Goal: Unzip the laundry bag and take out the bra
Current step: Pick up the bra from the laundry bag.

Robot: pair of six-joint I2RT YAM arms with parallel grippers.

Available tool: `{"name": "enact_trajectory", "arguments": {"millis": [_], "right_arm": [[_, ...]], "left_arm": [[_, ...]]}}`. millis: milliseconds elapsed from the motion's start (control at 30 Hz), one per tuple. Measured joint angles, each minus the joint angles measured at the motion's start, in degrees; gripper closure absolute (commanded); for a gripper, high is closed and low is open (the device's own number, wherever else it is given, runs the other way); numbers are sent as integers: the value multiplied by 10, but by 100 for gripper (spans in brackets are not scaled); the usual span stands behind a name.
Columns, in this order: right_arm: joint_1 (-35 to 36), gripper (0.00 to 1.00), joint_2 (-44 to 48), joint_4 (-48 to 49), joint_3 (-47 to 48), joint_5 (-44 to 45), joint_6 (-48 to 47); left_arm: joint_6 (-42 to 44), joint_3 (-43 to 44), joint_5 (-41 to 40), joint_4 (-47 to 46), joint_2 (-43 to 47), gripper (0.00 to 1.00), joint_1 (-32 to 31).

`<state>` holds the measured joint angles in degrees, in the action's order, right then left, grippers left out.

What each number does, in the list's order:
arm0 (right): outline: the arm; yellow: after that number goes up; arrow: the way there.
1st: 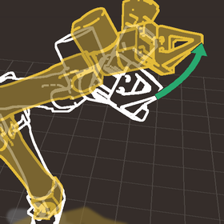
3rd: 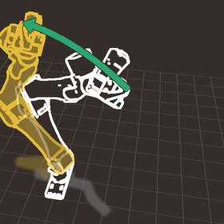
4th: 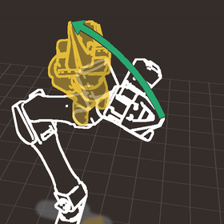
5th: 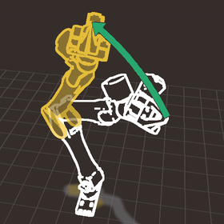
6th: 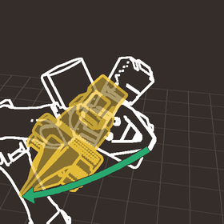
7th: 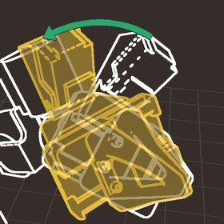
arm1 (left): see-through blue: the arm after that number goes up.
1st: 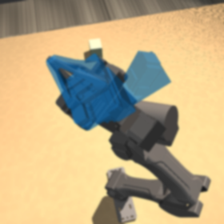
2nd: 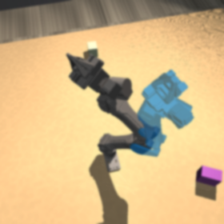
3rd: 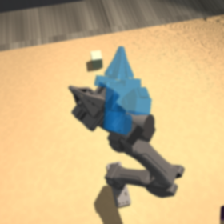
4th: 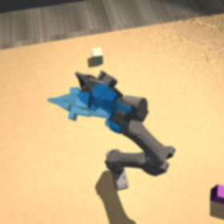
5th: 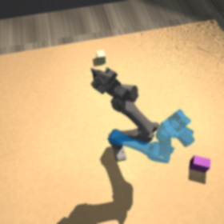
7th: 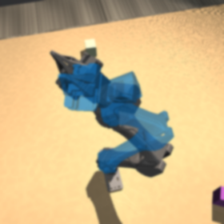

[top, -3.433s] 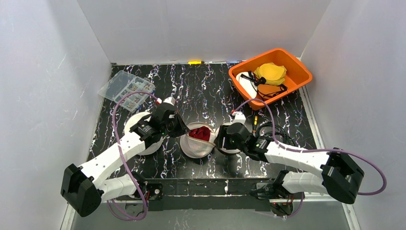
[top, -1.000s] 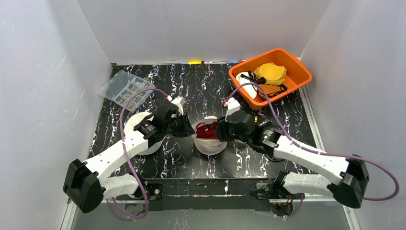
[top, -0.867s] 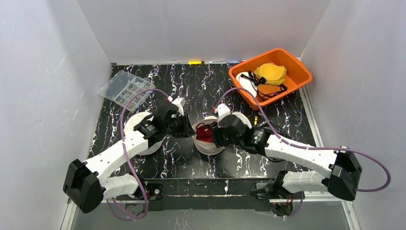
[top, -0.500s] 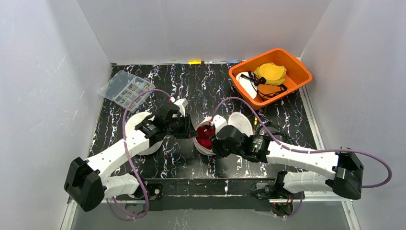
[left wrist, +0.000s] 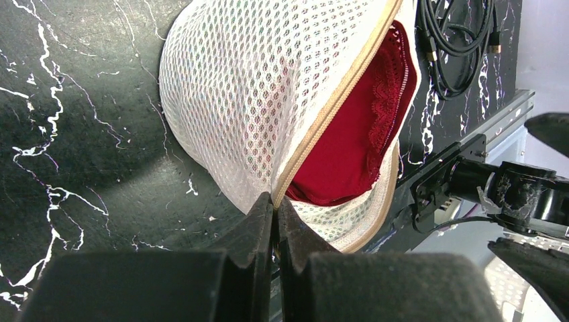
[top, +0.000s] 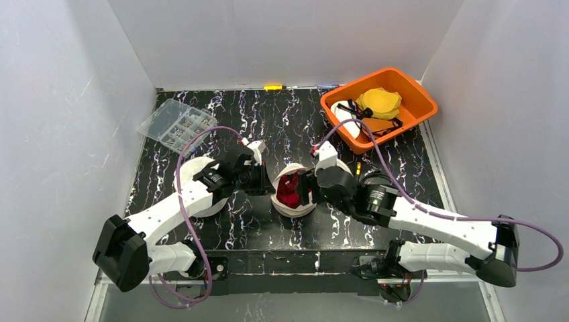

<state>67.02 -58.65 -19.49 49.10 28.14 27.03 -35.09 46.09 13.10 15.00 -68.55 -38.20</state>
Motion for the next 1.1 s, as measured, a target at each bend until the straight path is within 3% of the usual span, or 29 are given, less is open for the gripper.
{"name": "enact_trajectory", "arguments": {"millis": [333, 1100], "right_arm": [[-73, 27, -131, 0, 46, -26, 31], [-83, 28, -242, -11, 78, -36, 46]], "left_arm": [[-7, -7, 0, -3, 0, 100, 0], [-29, -7, 12, -14, 0, 100, 0]]}}
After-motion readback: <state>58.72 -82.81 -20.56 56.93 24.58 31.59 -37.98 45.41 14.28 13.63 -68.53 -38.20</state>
